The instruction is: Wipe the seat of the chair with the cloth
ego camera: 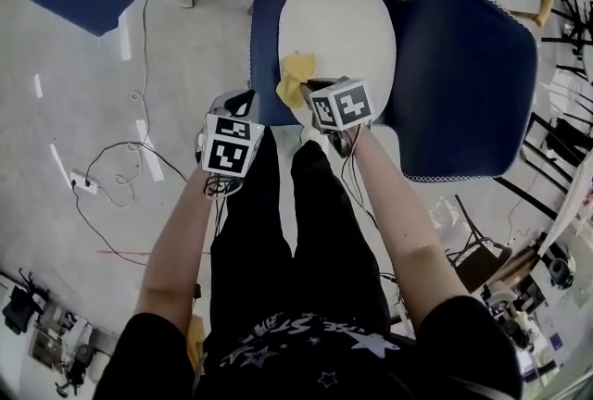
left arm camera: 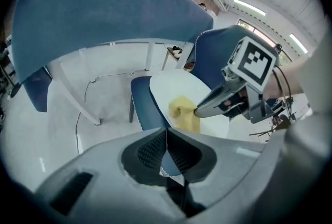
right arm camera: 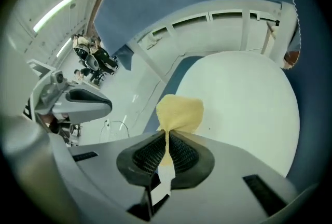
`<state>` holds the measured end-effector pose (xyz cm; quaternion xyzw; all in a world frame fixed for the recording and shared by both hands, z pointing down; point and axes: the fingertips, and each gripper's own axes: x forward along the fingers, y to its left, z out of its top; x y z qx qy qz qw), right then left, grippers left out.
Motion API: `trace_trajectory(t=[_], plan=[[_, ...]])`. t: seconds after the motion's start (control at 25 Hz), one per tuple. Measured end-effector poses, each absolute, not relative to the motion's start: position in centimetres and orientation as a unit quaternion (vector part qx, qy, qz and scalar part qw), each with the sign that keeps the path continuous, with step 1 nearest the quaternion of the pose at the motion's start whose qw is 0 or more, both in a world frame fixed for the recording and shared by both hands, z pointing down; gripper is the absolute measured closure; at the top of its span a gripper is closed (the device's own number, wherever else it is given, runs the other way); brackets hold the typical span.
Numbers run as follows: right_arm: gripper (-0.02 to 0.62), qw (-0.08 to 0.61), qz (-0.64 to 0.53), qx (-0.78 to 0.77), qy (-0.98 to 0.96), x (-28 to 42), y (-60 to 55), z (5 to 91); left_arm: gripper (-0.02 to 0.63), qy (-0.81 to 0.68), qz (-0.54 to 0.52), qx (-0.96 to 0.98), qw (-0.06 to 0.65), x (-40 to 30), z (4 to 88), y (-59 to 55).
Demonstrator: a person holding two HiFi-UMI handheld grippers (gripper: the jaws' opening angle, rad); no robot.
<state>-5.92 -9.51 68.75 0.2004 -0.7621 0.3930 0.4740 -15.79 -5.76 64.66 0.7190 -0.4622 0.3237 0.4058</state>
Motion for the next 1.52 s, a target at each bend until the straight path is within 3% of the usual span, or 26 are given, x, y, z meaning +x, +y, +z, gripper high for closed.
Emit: trace_trajectory(t=[0.88,1.52], plan=[[0.575,0.548,0.364,0.395,-0.641,15.6,-14.8,69.1,0.584,-0.411,0.343,0.746,0.396,-3.2,65.1,-5.7],[0.575,0.466,0.379,0.292,-0.744,4.5,-9.5,63.8,0.584,-0.441,0.344,0.722,0.408,-6.7,65.0,-4.1]])
